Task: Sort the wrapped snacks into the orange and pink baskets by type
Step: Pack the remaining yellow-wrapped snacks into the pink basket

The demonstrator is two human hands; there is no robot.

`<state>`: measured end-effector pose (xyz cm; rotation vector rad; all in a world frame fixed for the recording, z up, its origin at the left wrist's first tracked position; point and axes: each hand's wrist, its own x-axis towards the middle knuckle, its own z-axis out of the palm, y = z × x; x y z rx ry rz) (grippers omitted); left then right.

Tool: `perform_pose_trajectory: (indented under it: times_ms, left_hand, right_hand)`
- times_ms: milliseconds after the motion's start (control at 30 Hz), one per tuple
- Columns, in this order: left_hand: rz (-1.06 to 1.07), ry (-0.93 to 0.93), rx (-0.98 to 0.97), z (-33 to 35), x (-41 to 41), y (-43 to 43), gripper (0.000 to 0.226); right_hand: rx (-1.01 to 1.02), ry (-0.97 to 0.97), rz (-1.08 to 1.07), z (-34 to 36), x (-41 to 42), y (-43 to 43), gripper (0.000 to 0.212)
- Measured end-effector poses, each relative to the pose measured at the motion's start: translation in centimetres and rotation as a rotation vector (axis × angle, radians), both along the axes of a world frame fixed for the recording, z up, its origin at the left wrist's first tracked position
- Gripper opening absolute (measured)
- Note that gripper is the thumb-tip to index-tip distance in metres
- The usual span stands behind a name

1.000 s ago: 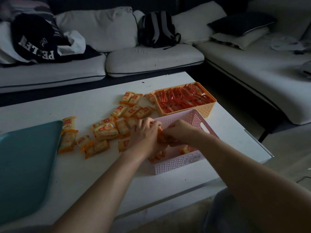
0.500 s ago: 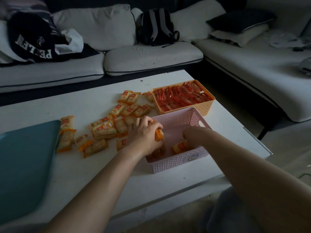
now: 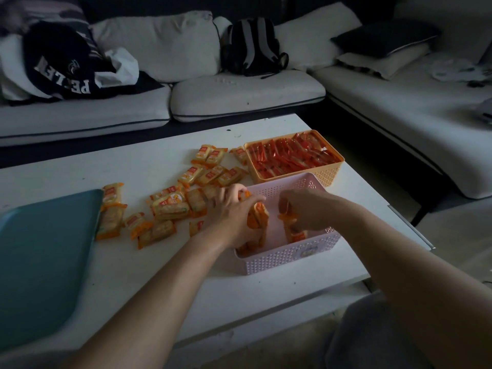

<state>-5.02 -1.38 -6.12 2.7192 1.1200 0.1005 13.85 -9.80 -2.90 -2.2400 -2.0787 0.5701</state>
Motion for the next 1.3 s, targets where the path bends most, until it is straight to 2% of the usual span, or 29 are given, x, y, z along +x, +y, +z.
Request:
perform_pose_trajectory:
  times_ms: [133, 267, 367, 567, 667, 833, 967, 1133, 1200, 1300]
  left_hand:
    - [-0.011, -0.014, 0.003, 0.2, -0.3, 0.0, 0.071]
    - [0.014, -0.038, -0.021, 0.4, -0.4, 0.1, 0.066]
    - [0.003, -0.028, -0.056, 0.6, -0.8, 0.0, 0.071]
    - [0.016, -0.083, -0.277, 1.1, -1.4, 0.8, 0.058]
    - [0.075, -0.161, -0.387, 1.0, -1.5, 1.2, 0.061]
    - [0.025, -0.192, -0.287, -0.5, -2.4, 1.9, 0.051]
    - [-0.011, -0.211, -0.219, -0.9, -2.5, 2.1, 0.044]
    - [-0.043, -0.170, -0.156, -0.8, -2.6, 2.1, 0.042]
    - [-0.037, -0.164, -0.166, -0.7, -2.6, 2.2, 0.041]
    - [-0.029, -0.167, -0.173, -0.7, -2.7, 2.1, 0.042]
  right_hand:
    - [-0.022, 0.102, 0.080, -0.1, -0.7, -0.5, 0.033]
    - [-0.027, 0.128, 0.043, -0.7, -1.3, -0.6, 0.029]
    - [-0.064, 0.170, 0.052, -1.1, -2.0, -0.5, 0.033]
    - [-0.094, 0.295, 0.029, -1.1, -3.7, -0.4, 0.027]
    - [-0.062, 0.298, -0.009, -1.5, -4.4, -0.1, 0.027]
    - [0.047, 0.344, -0.128, -2.0, -5.3, 0.1, 0.021]
    - [0.029, 0.367, -0.109, -1.9, -6.2, 0.2, 0.015]
    - [-0.127, 0.631, -0.154, -0.9, -4.9, 0.1, 0.014]
    - [-0.114, 0.614, -0.163, -0.6, -3.9, 0.0, 0.011]
    - [-0.075, 0.448, -0.168, -0.7, -2.6, 0.0, 0.013]
